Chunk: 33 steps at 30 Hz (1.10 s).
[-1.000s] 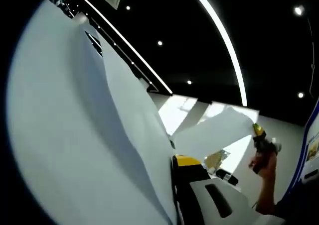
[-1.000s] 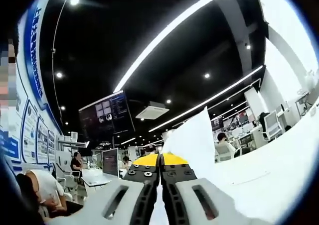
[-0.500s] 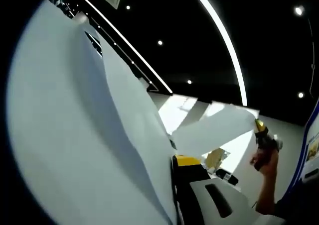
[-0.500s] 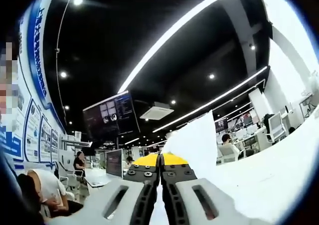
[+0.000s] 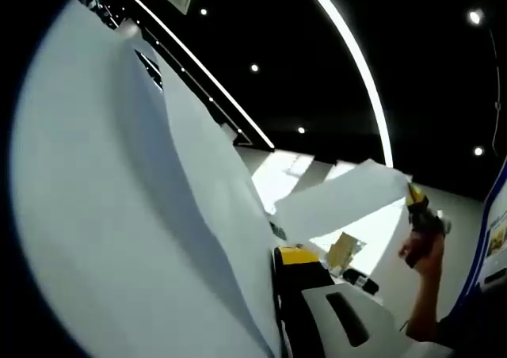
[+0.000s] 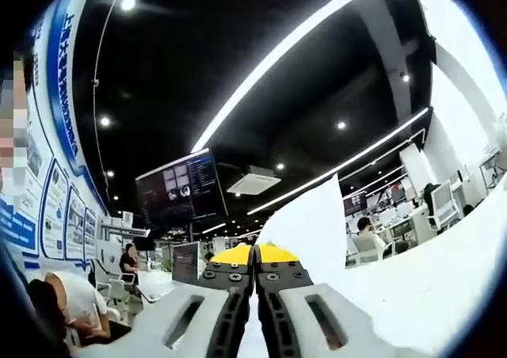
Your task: Organize the stack of printing papers by aligning and flattening the scattered papers on the table
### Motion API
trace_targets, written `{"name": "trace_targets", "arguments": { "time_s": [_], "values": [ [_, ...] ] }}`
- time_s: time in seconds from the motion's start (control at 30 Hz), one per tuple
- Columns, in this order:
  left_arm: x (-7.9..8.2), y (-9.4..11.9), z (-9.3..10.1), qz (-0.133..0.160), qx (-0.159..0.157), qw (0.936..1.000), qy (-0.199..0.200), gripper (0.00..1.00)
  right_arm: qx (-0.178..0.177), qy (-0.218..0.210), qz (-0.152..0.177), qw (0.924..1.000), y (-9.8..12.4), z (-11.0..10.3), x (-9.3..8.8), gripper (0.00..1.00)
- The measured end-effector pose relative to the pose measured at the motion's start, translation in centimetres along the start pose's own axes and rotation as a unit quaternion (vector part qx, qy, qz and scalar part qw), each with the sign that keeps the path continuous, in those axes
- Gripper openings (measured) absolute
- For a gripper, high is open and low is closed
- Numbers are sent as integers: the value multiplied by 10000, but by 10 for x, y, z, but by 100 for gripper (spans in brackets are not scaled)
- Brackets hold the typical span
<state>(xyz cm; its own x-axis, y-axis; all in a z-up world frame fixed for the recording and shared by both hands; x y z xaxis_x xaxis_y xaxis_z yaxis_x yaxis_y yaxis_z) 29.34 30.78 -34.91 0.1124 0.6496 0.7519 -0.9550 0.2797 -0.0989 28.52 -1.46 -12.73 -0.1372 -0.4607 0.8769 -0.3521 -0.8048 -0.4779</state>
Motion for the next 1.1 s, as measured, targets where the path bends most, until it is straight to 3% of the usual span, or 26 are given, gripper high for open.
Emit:
{"name": "trace_targets", "arguments": {
  "time_s": [0.5,1.1],
  "values": [
    [2,-2,-5,4,-4,10000,9,8,151,24,184,9997,-14,-7,5,0],
    [-3,-2,1,-11,6,10000,10,8,652,-229,526,9962,-41,-22,23,0]
  ]
}}
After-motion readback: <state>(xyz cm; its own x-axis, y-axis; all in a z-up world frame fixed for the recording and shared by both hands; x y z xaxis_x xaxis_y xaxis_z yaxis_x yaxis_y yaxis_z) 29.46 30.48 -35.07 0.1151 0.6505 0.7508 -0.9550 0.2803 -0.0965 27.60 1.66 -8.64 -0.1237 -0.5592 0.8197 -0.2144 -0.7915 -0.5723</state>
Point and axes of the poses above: the point that each gripper's makers call its tool centre point, and the gripper's own axes: y roughly backward along the fingers, z roughly to its right, x roughly out of its top, the point moved 7 cm from there along y, roughly backward along the fingers, and after that the axes turned 14 degrees about x, right-handed, at the moved point
